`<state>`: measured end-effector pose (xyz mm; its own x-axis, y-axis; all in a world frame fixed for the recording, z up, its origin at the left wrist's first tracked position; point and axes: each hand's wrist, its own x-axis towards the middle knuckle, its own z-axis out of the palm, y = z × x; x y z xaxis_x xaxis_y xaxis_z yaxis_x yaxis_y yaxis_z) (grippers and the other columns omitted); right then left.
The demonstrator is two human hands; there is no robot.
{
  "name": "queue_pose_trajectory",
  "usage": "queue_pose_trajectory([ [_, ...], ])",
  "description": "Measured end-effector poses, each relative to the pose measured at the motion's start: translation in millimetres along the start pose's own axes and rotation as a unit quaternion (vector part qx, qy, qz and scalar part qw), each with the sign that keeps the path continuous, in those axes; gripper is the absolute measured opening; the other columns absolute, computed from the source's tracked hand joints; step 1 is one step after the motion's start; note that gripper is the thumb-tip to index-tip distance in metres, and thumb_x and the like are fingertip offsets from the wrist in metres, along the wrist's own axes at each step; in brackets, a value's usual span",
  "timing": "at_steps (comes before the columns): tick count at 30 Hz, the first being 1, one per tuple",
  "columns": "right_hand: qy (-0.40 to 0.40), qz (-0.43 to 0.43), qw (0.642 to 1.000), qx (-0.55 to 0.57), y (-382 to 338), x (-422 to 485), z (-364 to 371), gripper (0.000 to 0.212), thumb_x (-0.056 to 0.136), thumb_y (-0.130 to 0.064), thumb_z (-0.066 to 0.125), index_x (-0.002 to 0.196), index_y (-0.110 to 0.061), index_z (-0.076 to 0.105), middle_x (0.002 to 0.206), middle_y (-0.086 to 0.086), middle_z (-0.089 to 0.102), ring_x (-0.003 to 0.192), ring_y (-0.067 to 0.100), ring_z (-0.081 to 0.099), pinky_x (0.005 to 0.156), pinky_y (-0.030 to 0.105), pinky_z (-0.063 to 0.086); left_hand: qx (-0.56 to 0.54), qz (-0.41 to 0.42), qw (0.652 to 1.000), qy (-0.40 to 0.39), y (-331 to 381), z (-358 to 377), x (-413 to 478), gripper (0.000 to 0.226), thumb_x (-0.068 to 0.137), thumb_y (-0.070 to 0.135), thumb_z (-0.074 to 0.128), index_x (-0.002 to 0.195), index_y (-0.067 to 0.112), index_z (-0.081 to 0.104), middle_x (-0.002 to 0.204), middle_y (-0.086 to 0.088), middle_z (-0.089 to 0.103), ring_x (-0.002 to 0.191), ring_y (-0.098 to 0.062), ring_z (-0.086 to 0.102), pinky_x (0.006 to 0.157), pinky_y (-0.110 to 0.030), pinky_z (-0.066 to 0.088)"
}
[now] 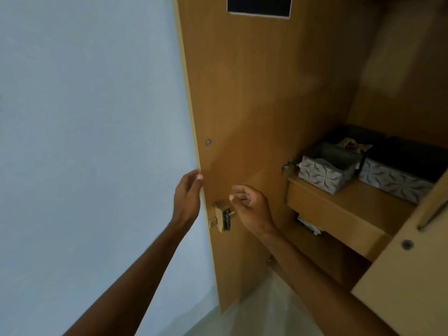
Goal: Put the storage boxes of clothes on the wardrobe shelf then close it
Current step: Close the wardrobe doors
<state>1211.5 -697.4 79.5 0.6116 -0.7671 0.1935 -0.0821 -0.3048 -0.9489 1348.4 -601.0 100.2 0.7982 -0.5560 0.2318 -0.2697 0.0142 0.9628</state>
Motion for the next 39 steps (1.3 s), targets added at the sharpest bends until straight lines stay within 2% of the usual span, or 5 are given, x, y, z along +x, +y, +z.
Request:
queue_pose_trajectory([
  [12,0.086,-0.005,0.996,-0.038,-24,-38,11,0.030,0.092,-0.025,0.061,0.121,-0.020,0.062,0.105,-0.007,0.066,0.095,0.003,0.062,0.073,0.012,0.048,-0.060,-0.006,0.995,-0.083,8,-14,13,0.033,0.101,0.040,0.040,0.123,0.018,0.053,0.122,0.001,0.059,0.112,-0.016,0.056,0.081,-0.020,0.041],
  [21,0.165,-0.013,0.985,-0.038,-40,-49,-4,0.029,0.088,-0.026,0.066,0.117,-0.023,0.062,0.099,-0.012,0.066,0.091,0.003,0.063,0.073,0.018,0.052,-0.077,0.030,0.959,-0.270,12,-7,-18,0.038,0.102,0.037,0.036,0.107,0.015,0.067,0.104,-0.002,0.071,0.094,-0.015,0.068,0.072,-0.020,0.050],
  [29,0.358,-0.063,0.923,-0.124,-33,-69,-52,0.019,0.081,-0.025,0.075,0.094,-0.026,0.062,0.080,-0.017,0.065,0.073,-0.009,0.062,0.059,0.010,0.051,-0.014,0.108,0.943,-0.315,18,68,-31,0.026,0.096,0.028,0.056,0.119,0.018,0.061,0.105,0.010,0.063,0.099,-0.006,0.061,0.075,-0.014,0.050],
  [33,0.372,-0.051,0.910,-0.178,-25,-79,-89,0.018,0.083,-0.025,0.073,0.098,-0.021,0.065,0.078,-0.023,0.061,0.075,-0.016,0.060,0.059,0.002,0.045,-0.035,0.132,0.929,-0.343,28,121,-45,0.020,0.092,0.028,0.063,0.104,0.013,0.069,0.097,0.000,0.070,0.089,-0.014,0.067,0.077,-0.030,0.059],
  [39,0.414,-0.047,0.880,-0.229,-11,-82,-143,0.017,0.084,-0.022,0.071,0.101,-0.017,0.070,0.080,-0.016,0.065,0.069,-0.006,0.061,0.063,0.019,0.053,-0.053,0.132,0.926,-0.349,25,188,-60,0.013,0.089,0.030,0.065,0.094,0.020,0.069,0.089,0.007,0.070,0.083,-0.009,0.066,0.073,-0.029,0.059],
])
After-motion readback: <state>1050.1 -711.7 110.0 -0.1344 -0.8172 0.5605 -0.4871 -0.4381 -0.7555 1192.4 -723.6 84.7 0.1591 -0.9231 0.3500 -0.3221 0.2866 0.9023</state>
